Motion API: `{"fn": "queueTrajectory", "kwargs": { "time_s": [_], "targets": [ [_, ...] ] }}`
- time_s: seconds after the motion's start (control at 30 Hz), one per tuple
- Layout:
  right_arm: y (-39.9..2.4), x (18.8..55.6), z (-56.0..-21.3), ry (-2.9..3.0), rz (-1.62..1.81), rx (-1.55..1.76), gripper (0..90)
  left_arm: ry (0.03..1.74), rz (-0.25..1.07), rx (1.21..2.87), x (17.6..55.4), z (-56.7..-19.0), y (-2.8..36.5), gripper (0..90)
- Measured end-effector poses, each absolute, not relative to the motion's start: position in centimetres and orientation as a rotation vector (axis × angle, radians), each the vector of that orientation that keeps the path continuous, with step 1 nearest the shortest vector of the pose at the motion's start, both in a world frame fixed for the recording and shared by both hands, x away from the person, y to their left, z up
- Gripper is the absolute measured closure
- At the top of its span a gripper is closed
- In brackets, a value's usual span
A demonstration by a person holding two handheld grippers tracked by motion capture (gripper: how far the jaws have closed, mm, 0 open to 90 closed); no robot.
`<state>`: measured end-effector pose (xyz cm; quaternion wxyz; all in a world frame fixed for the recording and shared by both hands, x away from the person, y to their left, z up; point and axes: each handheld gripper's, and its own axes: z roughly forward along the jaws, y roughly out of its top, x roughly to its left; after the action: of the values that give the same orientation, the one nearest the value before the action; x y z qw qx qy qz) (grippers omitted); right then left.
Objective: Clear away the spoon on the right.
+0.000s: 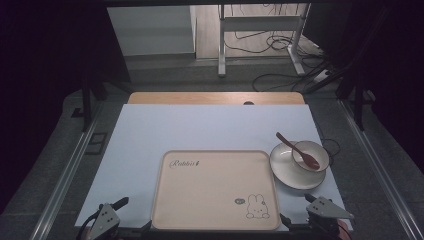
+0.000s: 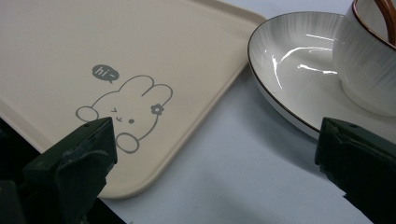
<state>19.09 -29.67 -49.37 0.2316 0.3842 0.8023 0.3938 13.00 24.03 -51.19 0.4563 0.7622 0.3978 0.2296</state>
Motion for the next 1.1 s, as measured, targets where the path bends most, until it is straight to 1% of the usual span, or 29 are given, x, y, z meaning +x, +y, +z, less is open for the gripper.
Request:
{"fn": "queueTrajectory", "kwargs": {
  "time_s": [0.53, 0.9, 1.1],
  "targets": [
    [-29.5, 19.6, -49.4, 2.212, 1.127, 1.061, 0.2, 0.981, 0.565, 1.893, 13.1, -51.2, 23.9, 0.0],
    [-29.7, 20.6, -48.7, 2.189, 1.149, 1.064, 0.0, 0.988, 0.562, 1.898, 13.1, -51.2, 23.9, 0.0],
    [-29.5, 21.9, -48.3, 2.203, 1.157, 1.054, 0.0, 0.993, 0.562, 1.898, 13.1, -51.2, 23.9, 0.0]
  ]
}}
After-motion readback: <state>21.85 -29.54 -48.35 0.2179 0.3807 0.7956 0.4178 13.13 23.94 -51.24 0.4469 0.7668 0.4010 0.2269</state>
